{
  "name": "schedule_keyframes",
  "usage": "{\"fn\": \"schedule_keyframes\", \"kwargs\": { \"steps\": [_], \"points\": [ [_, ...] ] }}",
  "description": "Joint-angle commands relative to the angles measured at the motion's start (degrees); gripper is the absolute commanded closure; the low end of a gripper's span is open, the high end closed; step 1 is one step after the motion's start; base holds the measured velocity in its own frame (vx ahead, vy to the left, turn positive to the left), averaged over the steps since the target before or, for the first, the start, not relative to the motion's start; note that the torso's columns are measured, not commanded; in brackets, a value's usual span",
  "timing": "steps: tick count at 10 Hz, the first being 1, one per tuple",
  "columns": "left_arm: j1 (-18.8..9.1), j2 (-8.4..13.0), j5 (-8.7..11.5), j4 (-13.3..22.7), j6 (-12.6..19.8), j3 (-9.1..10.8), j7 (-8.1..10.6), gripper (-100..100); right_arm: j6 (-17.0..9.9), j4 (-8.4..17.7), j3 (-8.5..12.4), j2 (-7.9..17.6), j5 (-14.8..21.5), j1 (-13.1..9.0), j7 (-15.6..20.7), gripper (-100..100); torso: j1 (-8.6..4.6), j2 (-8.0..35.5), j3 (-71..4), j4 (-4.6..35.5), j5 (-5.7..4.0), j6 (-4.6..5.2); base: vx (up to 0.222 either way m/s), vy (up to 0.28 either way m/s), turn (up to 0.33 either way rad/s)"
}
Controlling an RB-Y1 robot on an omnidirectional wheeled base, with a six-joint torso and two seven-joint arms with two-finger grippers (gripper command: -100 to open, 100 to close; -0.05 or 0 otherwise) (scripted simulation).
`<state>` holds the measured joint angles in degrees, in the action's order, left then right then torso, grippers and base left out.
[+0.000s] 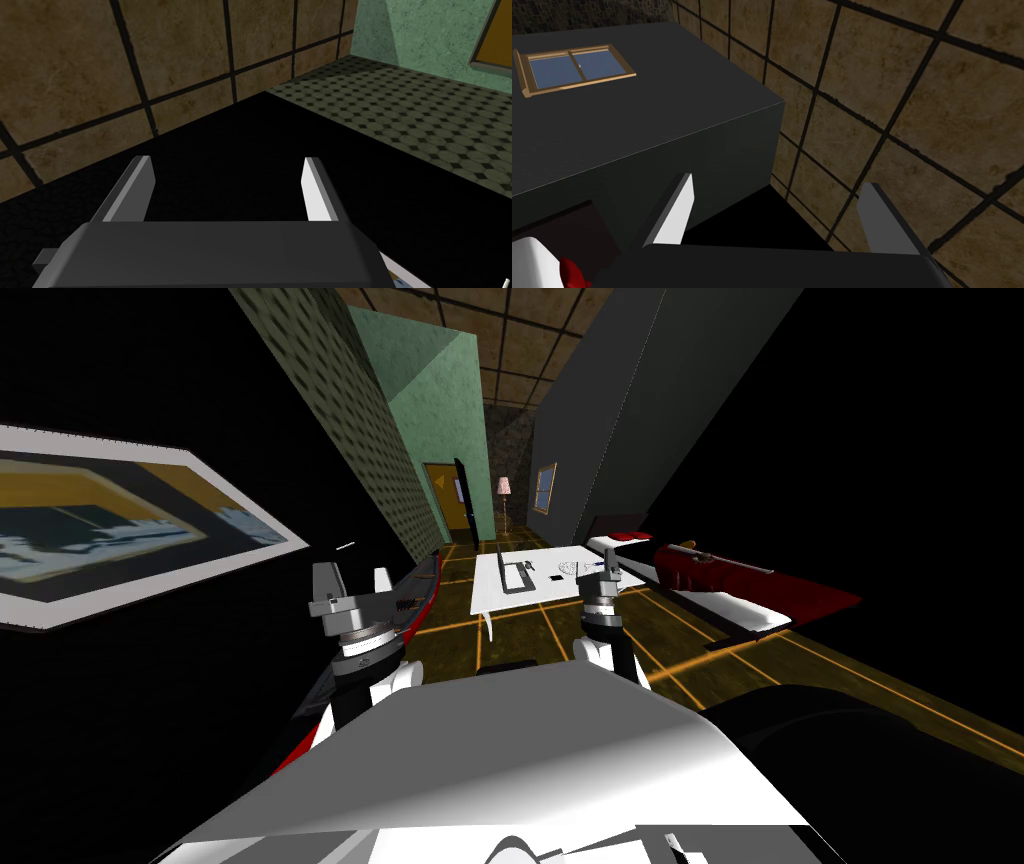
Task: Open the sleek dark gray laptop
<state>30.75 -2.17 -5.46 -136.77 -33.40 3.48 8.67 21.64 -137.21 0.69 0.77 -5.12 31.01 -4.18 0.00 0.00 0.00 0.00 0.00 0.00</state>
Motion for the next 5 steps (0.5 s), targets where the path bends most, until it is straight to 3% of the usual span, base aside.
{"fn": "schedule_keyframes", "kwargs": {
  "steps": [1, 5],
  "points": [
    [0.0, 0.0, 0.0, 0.0, 0.0, 0.0, 0.0, 0, 0.0, 0.0, 0.0, 0.0, 0.0, 0.0, 0.0, 0, 0.0, 2.32, -4.67, 2.35, 0.0, 0.0, 0.0, 0.0, 0.0],
    [0.0, 0.0, 0.0, -0.01, 0.0, 0.0, 0.0, 0, 0.0, -0.01, 0.0, 0.0, 0.0, 0.0, 0.0, 0, 0.0, 18.45, -36.92, 18.46, 0.0, 0.0, 0.0, 0.0, 0.0]
  ]
}}
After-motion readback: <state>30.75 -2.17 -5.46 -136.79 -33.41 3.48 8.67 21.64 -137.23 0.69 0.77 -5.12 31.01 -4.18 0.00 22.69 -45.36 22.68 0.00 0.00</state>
